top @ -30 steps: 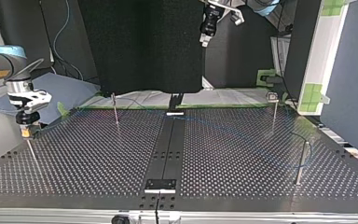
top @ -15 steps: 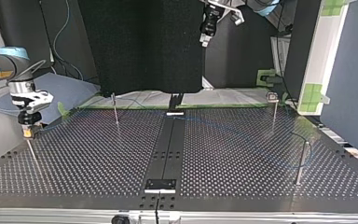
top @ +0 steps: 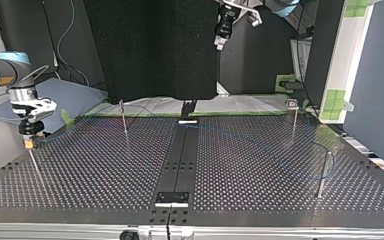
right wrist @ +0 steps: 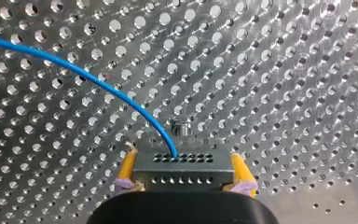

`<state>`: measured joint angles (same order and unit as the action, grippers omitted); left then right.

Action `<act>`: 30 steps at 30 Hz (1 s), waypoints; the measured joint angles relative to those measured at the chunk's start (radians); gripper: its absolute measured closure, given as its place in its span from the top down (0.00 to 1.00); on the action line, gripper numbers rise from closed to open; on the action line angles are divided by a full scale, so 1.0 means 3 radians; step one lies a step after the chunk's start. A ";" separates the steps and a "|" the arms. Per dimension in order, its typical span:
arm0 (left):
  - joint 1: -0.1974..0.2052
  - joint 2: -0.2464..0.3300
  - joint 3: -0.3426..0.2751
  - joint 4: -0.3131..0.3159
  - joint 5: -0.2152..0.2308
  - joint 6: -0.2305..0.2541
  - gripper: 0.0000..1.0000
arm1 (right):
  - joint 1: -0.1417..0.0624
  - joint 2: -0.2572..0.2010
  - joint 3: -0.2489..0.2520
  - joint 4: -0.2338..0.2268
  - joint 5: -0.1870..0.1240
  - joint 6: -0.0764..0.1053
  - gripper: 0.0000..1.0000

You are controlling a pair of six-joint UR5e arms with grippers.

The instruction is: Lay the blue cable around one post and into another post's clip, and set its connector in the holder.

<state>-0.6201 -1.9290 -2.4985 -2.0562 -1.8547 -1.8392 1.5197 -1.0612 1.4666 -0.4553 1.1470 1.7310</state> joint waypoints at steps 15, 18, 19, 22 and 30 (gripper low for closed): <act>0.0001 0.0000 0.0000 -0.0005 -0.0007 0.0005 1.00 | 0.0000 0.0004 -0.0006 0.0005 -0.0013 -0.0110 0.21; 0.0001 0.0000 0.0000 -0.0005 -0.0007 0.0005 1.00 | 0.0000 0.0008 -0.0007 0.0003 -0.0013 -0.0132 0.21; 0.0001 -0.0001 0.0000 -0.0004 -0.0007 0.0005 1.00 | 0.0000 0.0008 -0.0006 0.0004 -0.0013 -0.0141 0.23; 0.0000 0.0000 0.0000 0.0001 -0.0006 0.0005 1.00 | -0.0001 0.0010 -0.0005 0.0007 -0.0013 -0.0177 0.23; 0.0000 -0.0001 0.0000 0.0006 -0.0003 0.0005 1.00 | -0.0001 0.0020 0.0002 0.0010 -0.0014 -0.0233 0.23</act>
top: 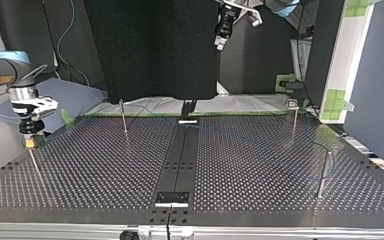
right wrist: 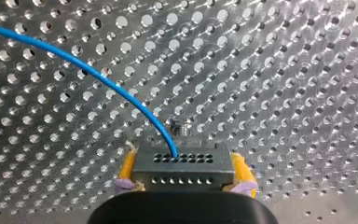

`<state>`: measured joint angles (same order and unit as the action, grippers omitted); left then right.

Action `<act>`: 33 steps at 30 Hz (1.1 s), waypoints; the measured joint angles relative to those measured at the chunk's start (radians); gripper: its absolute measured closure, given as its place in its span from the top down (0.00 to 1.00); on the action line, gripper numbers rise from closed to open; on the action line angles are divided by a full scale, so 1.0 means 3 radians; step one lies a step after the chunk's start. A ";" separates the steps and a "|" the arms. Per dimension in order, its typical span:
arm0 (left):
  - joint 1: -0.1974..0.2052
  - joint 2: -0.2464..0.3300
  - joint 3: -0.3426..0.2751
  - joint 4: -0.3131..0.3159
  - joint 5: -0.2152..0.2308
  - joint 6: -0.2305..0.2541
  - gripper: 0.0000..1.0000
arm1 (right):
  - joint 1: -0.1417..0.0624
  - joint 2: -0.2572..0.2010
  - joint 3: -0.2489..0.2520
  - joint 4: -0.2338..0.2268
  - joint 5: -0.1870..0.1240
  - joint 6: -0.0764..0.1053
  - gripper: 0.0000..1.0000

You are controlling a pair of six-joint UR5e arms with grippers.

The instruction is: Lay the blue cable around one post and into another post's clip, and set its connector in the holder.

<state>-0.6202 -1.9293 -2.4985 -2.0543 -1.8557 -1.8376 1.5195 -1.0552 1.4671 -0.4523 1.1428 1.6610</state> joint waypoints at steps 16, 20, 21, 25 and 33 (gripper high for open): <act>0.0001 0.0002 0.0005 0.0000 0.0001 0.0000 1.00 | -0.0008 -0.0006 -0.0007 -0.0022 0.0019 0.0004 0.65; 0.0001 0.0000 0.0007 0.0000 -0.0003 0.0002 1.00 | -0.0010 -0.0005 -0.0005 -0.0022 0.0021 0.0010 0.65; 0.0001 0.0001 0.0007 0.0000 -0.0003 0.0003 1.00 | -0.0010 -0.0005 -0.0005 -0.0023 0.0021 0.0011 0.65; 0.0001 0.0001 0.0008 0.0000 -0.0004 0.0005 1.00 | -0.0010 -0.0004 -0.0005 -0.0019 0.0021 0.0012 0.65; 0.0000 0.0001 0.0008 0.0000 -0.0004 0.0007 1.00 | -0.0011 0.0004 -0.0001 -0.0013 0.0029 0.0024 0.65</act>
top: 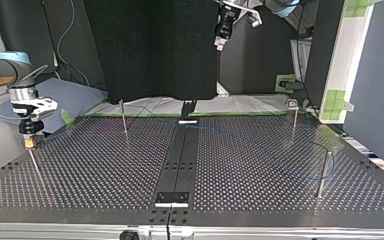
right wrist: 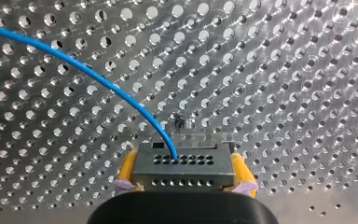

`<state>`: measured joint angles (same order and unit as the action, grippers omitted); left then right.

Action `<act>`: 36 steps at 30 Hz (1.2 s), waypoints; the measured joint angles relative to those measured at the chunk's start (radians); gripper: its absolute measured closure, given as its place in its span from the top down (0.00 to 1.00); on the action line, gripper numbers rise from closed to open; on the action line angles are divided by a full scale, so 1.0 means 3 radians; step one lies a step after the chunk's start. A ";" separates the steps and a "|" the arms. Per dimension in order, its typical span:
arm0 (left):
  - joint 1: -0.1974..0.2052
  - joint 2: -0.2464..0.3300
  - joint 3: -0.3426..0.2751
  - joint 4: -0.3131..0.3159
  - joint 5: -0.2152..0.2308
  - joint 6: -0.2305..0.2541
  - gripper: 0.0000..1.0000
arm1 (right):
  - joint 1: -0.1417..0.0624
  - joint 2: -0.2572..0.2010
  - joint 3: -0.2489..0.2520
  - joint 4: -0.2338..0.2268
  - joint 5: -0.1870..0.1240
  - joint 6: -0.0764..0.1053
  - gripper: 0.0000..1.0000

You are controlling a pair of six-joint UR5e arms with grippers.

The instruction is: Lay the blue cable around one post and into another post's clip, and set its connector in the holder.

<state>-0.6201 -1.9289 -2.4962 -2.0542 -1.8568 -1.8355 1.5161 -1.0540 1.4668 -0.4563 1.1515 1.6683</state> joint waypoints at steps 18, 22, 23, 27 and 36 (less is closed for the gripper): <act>0.0000 -0.0001 0.0001 0.0000 -0.0005 0.0003 1.00 | 0.0002 -0.0005 -0.0005 -0.0020 0.0017 0.0028 0.65; 0.0000 -0.0001 0.0000 0.0000 -0.0005 0.0003 1.00 | 0.0001 -0.0004 -0.0004 -0.0022 0.0018 0.0029 0.65; 0.0000 -0.0001 0.0001 0.0000 -0.0005 0.0003 1.00 | 0.0001 -0.0003 -0.0004 -0.0022 0.0018 0.0029 0.65; 0.0000 -0.0001 0.0000 0.0000 -0.0005 0.0003 1.00 | 0.0001 -0.0003 -0.0003 -0.0024 0.0018 0.0029 0.67; 0.0002 0.0000 0.0001 0.0000 -0.0005 0.0003 1.00 | 0.0001 0.0000 -0.0001 -0.0028 0.0021 0.0029 0.83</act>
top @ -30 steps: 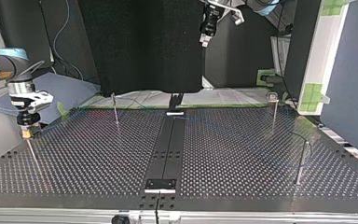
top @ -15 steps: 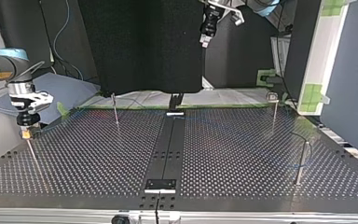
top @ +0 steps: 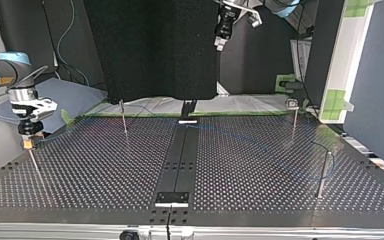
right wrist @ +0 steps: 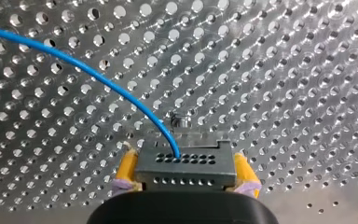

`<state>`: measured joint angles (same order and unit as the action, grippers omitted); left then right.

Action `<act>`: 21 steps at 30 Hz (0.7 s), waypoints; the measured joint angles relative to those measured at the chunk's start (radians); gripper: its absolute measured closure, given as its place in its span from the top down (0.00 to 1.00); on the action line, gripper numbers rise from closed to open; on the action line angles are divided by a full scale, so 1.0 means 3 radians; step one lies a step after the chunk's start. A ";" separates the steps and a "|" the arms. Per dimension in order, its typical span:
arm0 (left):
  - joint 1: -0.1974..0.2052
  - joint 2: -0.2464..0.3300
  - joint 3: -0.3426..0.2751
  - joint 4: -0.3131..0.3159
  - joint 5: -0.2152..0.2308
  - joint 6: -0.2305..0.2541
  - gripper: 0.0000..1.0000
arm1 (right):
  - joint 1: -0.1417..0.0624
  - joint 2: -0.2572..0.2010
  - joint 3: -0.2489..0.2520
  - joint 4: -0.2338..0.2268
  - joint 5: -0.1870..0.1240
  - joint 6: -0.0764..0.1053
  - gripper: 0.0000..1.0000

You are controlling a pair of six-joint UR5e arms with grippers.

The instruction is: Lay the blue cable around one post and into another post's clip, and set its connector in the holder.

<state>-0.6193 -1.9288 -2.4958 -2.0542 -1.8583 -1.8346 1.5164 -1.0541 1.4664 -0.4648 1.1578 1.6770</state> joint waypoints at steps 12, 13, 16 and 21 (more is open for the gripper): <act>-0.0002 -0.0001 0.0001 0.0000 0.0002 0.0000 1.00 | 0.0000 -0.0003 -0.0002 -0.0001 0.0002 0.0000 0.98; -0.0002 -0.0001 0.0001 0.0000 0.0002 0.0000 1.00 | 0.0000 -0.0002 -0.0002 -0.0001 0.0002 0.0000 0.98; -0.0002 -0.0001 0.0001 0.0000 0.0004 0.0000 1.00 | 0.0000 -0.0003 -0.0002 -0.0006 0.0002 0.0001 0.98; -0.0003 -0.0002 0.0004 0.0000 0.0002 0.0000 1.00 | 0.0000 -0.0003 -0.0002 -0.0017 0.0002 0.0027 0.98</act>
<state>-0.6201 -1.9293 -2.4946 -2.0542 -1.8578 -1.8346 1.5165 -1.0549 1.4658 -0.4699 1.1583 1.6851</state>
